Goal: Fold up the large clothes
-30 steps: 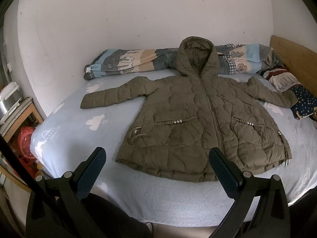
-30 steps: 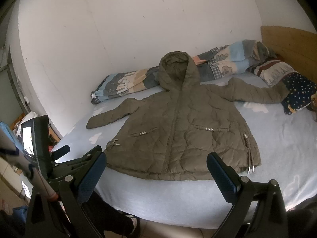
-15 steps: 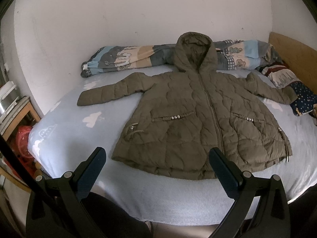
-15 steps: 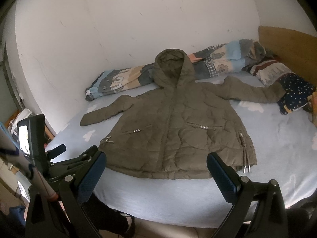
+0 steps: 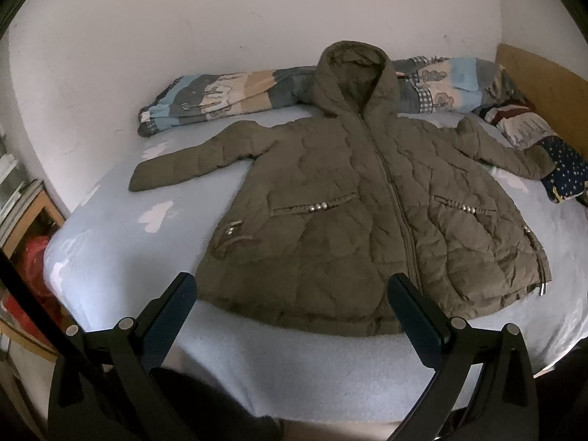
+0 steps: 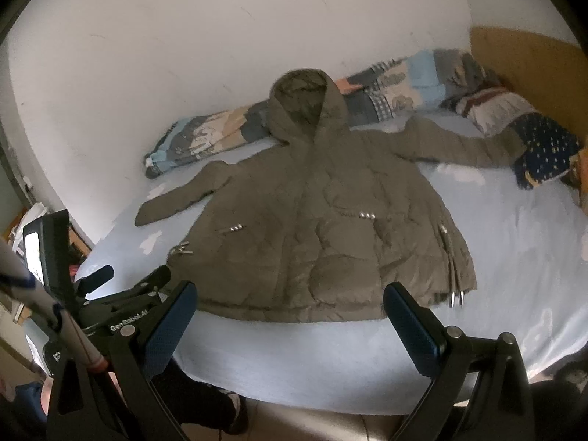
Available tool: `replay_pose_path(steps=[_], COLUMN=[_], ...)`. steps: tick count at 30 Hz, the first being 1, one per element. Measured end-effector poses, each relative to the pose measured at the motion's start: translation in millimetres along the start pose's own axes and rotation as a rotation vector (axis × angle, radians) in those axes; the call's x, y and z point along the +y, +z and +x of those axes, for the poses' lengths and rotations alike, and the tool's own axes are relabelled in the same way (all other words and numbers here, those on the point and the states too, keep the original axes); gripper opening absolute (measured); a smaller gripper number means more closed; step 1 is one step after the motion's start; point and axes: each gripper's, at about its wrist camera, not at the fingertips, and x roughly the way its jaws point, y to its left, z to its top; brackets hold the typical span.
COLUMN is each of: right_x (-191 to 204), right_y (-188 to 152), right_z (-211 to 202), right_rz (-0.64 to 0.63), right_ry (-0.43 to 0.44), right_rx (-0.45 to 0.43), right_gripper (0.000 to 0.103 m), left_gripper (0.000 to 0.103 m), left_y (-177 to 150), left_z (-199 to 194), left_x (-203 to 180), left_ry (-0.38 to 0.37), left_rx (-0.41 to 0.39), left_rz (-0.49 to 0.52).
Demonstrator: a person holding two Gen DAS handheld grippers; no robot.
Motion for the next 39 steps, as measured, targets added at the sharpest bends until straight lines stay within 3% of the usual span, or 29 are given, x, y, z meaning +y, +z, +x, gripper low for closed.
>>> replay_pose_path(steps=[6,12,15,17,19,20,24,30,39], right_x=[-32,-86,-122,-151,-174,-190,-252,-365,-491], right_y=[8,47,72,88,98,104,119,149,203], right_z=[21,46,63,75,82,86,96,99,135], right_rz=[0.059,0.145,0.215,0.268,0.309,0.333,0.463,0.699,0.779], right_ry=[-0.027,-0.061,-0.075,-0.104,-0.128,-0.135,-0.133,-0.136,-0.237], right_rx=[0.033,0.016,0.014,0.013,0.008,-0.006,-0.019,-0.078,-0.094], right_gripper=[0.103,0.103,0.103,0.103,0.103,0.103,0.103,0.093,0.074], left_gripper=[0.103,0.103,0.103,0.103,0.103,0.103,0.103,0.103,0.103], left_y=[42,107,116,110,111,112,127,139,136], left_z=[47,126,176,212,239,246,253,273,275], left_x=[-15,-44,-52,-55,-54,-53,-53,-48,-31], left_ry=[0.002,-0.026,-0.097,-0.068,-0.131,-0.136,-0.047,-0.050,-0.027], left_rx=[0.011,0.025,0.068,0.167,0.281,0.302,0.253,0.256,0.252], left_rz=[0.049,0.087,0.061,0.056,0.030,0.024,0.085,0.034,-0.017])
